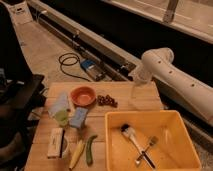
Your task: Place towel in red bowl
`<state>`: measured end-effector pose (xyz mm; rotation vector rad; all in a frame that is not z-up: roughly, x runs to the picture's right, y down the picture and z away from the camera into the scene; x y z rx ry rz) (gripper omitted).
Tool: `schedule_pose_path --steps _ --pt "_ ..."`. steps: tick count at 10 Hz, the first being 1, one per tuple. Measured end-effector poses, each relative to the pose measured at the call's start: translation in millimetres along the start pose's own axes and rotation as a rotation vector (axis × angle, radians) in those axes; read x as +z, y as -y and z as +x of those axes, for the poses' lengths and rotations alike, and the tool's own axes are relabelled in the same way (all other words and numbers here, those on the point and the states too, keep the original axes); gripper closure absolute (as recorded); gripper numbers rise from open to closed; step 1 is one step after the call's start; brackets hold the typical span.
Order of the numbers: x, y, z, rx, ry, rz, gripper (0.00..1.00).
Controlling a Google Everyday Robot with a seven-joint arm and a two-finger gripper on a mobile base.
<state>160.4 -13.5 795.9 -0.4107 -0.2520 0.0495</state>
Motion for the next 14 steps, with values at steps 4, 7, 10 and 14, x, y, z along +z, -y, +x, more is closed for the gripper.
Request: schedule_pose_path --steps 4,7,10,14 --pt "0.0 0.0 0.0 0.0 0.0 0.0 0.2" --pt "-0.3 0.0 -0.1 -0.009 -0.006 0.0 0.2" --pt "-10.5 15.6 -29.0 -0.171 -0.038 0.001 0.2" --pt "9.1 22.8 -103.2 -0.386 -0.034 -0.047 0.2"
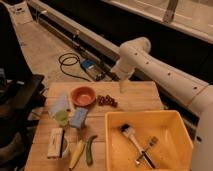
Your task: Place towel in red bowl
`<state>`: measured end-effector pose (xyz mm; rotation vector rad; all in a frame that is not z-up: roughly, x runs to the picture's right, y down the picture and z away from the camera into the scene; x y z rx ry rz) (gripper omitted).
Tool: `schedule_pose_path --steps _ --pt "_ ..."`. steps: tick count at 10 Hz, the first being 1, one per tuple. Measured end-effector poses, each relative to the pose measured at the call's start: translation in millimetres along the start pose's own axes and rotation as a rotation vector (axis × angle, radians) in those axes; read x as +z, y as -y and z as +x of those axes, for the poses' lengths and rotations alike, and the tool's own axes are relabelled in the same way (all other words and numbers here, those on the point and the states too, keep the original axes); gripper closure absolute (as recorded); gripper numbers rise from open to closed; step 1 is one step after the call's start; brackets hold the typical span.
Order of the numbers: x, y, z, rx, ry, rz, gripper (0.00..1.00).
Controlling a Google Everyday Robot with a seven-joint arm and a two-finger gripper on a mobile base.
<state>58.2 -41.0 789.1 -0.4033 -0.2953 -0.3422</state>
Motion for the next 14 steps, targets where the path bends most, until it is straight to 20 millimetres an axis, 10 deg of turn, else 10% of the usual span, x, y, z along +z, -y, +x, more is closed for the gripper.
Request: schedule_pose_path --steps 3,9,14 --pt "14.2 12.1 -66.8 -0.197 0.069 -0.019 0.2" --pt "12.7 15.8 -75.6 -0.24 0.061 -0.019 0.2" --pt "30.8 59.1 -143.8 -0.407 0.069 -0.011 0.2"
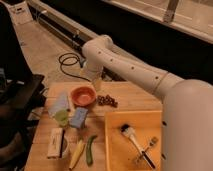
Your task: Place towel in red bowl
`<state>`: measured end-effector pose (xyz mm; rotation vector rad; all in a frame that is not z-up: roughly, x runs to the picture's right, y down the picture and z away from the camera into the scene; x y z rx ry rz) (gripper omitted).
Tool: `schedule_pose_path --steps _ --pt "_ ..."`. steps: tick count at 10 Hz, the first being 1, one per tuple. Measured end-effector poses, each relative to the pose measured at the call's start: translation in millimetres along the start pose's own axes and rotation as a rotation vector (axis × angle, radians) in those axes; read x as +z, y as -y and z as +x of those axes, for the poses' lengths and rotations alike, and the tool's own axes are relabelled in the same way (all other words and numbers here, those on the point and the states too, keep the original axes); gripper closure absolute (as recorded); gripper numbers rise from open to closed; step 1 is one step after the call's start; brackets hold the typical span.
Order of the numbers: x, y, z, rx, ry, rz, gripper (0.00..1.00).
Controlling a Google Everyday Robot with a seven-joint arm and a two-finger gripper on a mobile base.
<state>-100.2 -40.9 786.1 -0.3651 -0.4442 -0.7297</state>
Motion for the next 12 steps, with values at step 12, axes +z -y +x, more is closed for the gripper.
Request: schedule_pose_path --steps 12 --pt "51.5 73.0 -68.6 -0.186 0.071 0.009 0.2"
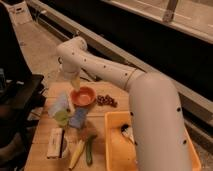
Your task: Place towel in red bowl
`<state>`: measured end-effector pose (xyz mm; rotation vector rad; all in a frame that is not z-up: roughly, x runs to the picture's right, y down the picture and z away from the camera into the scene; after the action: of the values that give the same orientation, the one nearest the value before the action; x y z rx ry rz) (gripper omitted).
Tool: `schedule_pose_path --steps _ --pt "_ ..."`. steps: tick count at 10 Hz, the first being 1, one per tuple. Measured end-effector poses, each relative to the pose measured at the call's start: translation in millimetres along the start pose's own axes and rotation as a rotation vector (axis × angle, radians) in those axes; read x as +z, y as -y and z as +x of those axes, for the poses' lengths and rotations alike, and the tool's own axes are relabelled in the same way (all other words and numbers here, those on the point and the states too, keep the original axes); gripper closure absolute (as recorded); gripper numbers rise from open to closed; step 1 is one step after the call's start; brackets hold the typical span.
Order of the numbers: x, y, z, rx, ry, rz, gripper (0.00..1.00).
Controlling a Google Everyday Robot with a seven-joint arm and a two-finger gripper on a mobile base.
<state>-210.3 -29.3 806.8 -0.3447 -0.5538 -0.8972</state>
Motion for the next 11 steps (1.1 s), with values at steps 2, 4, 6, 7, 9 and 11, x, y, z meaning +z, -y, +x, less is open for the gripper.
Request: schedule_pose_path --steps 2,4,6,7,9,11 --pt "29.5 9.2 -9.2 -0.005 0.012 -0.006 0.2" --pt "45.6 10.2 -12.0 -0.002 0.033 -0.012 0.2" --pt "58.9 12.0 -18.3 -0.007 0.069 -0.015 0.2" --pt "59.9 12.8 -20.1 -0.009 0.073 -0.016 0.2" --pt "59.8 12.0 -19.4 -0.007 0.073 -0.017 0.2" --pt "59.5 12.8 -20.2 -0.011 0.068 -0.021 0.2"
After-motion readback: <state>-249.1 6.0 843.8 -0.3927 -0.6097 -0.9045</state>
